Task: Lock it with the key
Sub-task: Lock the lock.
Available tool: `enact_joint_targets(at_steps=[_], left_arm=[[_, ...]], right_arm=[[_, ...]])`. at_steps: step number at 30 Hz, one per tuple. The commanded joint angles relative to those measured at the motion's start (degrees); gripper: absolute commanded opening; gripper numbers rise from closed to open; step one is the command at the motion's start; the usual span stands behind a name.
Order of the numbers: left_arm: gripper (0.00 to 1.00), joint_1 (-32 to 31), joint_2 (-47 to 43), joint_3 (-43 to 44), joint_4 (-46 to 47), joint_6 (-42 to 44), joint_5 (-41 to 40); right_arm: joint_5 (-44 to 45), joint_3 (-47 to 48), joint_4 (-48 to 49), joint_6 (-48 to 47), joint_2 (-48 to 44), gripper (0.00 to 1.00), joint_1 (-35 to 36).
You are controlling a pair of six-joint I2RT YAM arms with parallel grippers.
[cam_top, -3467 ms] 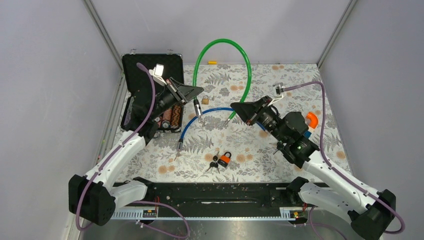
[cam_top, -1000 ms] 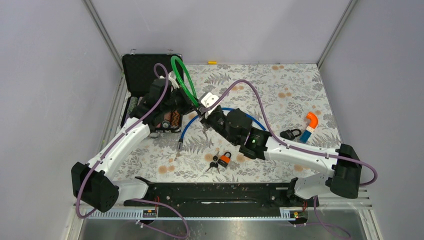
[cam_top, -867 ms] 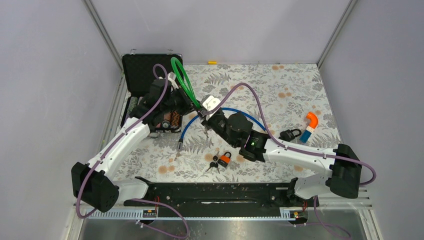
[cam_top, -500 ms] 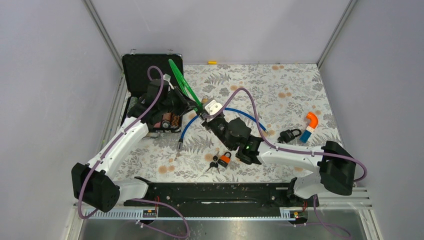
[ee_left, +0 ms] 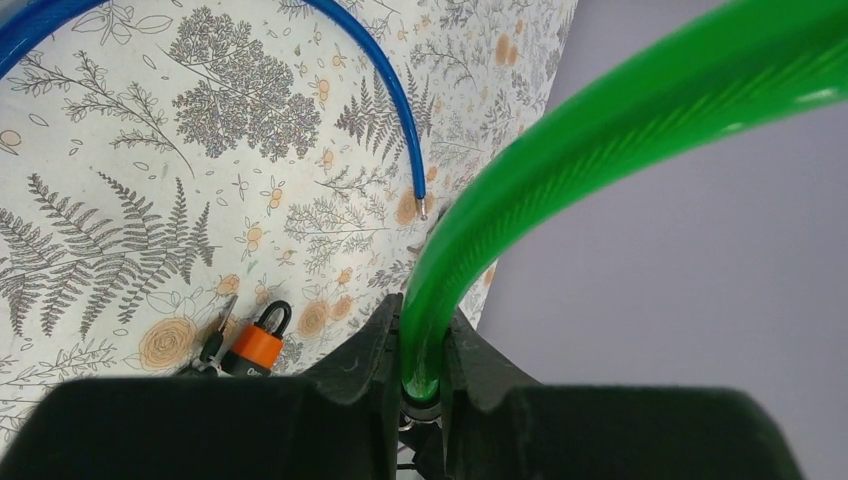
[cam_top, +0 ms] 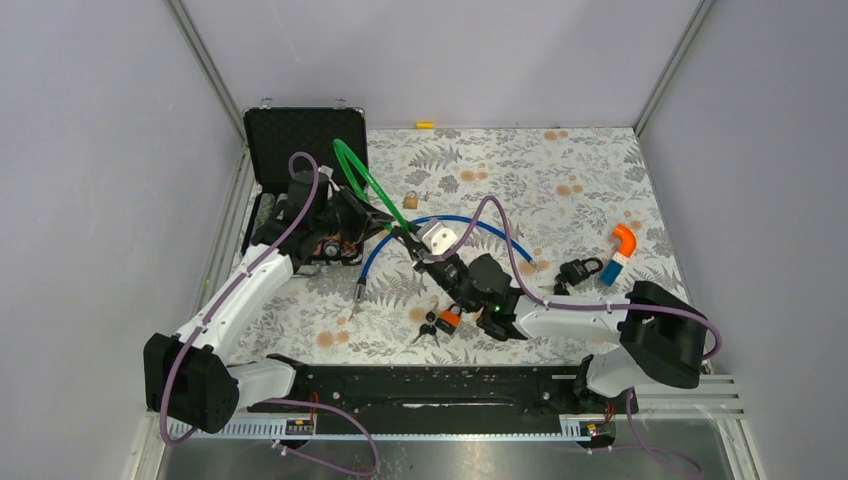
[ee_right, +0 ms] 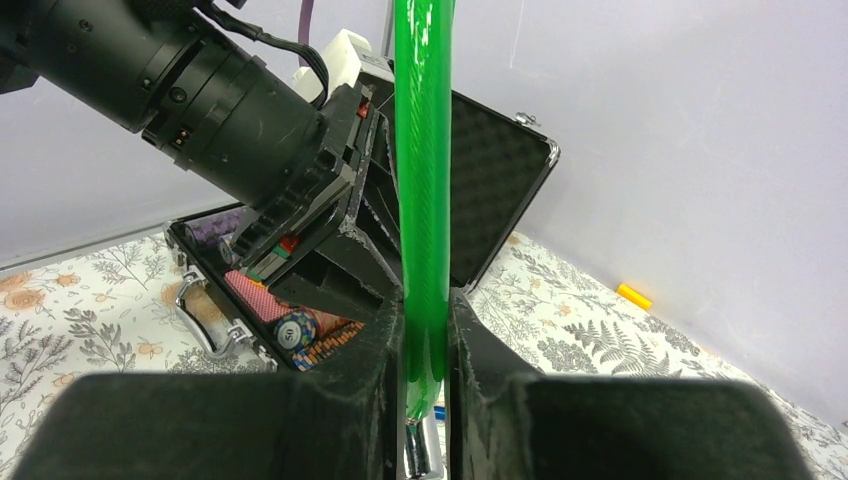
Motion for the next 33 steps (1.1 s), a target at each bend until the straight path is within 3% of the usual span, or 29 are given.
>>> enact_joint_targets(at_steps=[1,4,10,13,17,24,33], left_arm=[[0.0,0.39,-4.36,0.95,13.18,-6.12,8.09],[0.0,0.39,-4.78,1.34,14.79,-5.52,9.3],[0.0,0.99,-6.26,0.55,16.66,-7.61,10.1],[0.0,1.62,-6.25,0.03,15.45,-7.14,9.1],[0.0,2.06,-5.16,-2.2,17.18,-7.88,9.2],[0.0,2.13,-3.67,-3.4,17.89,-7.44,8.38],[0.0,2.06,-3.27,-3.58,17.87,-6.52,7.25]], right_arm=[[-0.67,1.36,-9.41,0.41,2.59,0.0,-0.44],[0.81,5.93,-19.02,3.68,3.48,0.0,-0.44],[2.76,6.56,-19.74,8.54,4.11,0.0,-0.44],[1.91,8.09,-24.94,11.63,0.75,0.01,-0.44],[-1.37,12.53,-35.06,13.79,-3.3,0.14,-0.52],[-1.69,16.63,-41.49,15.25,-5.72,0.38,-0.48],[-4.41,19.09,-50.16,22.92,-11.03,0.8,-1.14]])
